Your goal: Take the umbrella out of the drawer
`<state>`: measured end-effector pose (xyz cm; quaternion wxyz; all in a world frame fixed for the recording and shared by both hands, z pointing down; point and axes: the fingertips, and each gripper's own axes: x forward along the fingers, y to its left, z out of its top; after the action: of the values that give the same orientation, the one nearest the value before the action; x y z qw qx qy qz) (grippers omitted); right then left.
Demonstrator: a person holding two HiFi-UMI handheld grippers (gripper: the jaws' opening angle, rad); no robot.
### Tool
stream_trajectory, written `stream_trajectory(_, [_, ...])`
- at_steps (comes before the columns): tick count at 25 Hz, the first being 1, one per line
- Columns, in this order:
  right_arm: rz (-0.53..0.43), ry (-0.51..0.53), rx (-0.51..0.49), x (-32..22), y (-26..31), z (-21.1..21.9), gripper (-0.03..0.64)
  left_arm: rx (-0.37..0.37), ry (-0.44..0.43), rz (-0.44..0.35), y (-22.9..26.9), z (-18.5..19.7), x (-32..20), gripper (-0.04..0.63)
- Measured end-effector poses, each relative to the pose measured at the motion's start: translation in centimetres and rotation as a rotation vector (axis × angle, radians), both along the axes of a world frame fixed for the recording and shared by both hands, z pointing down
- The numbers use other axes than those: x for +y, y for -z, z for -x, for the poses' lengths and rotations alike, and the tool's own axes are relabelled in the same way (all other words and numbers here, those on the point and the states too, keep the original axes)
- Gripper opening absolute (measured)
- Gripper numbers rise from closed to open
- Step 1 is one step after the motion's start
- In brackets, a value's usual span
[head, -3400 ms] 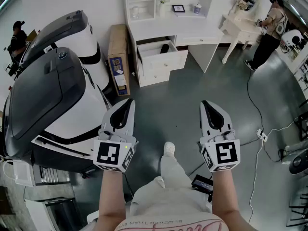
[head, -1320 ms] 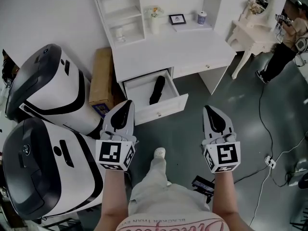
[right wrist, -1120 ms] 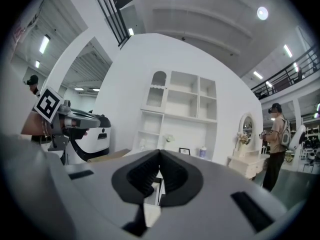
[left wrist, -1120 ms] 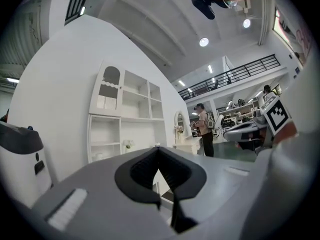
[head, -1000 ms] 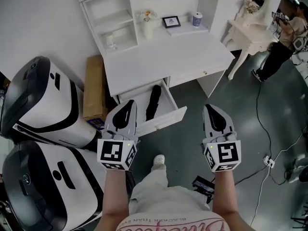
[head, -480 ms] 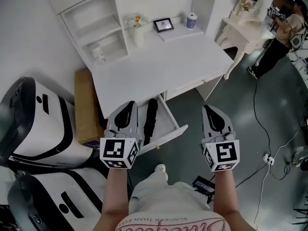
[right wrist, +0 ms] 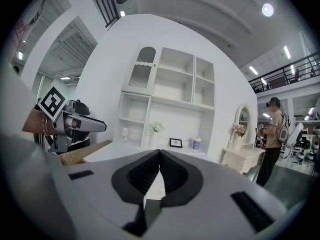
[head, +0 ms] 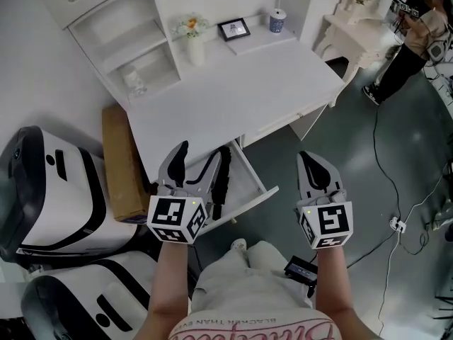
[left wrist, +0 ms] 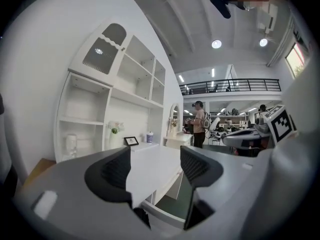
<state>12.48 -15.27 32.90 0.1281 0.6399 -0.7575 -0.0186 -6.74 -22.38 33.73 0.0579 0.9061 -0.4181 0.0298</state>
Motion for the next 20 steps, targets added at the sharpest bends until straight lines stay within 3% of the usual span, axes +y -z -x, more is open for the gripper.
stream_trajectory(2, [0.009, -0.005, -0.006, -0.3, -0.3, -0.3, 0.008, -0.018, 0.003, 0.01, -0.6, -0.3, -0.4, 0.312])
stream_trajectory(12, [0.099, 0.012, -0.064, -2.4, -4.5, -1.6, 0.008, -0.126, 0.024, 0.106, -5.2, -2.1, -1.9, 0.311])
stream_trajectory(20, [0.203, 0.042, -0.08, -3.8, -9.0, -2.6, 0.008, -0.16, 0.06, 0.26, -11.1, -2.4, -2.9, 0.311])
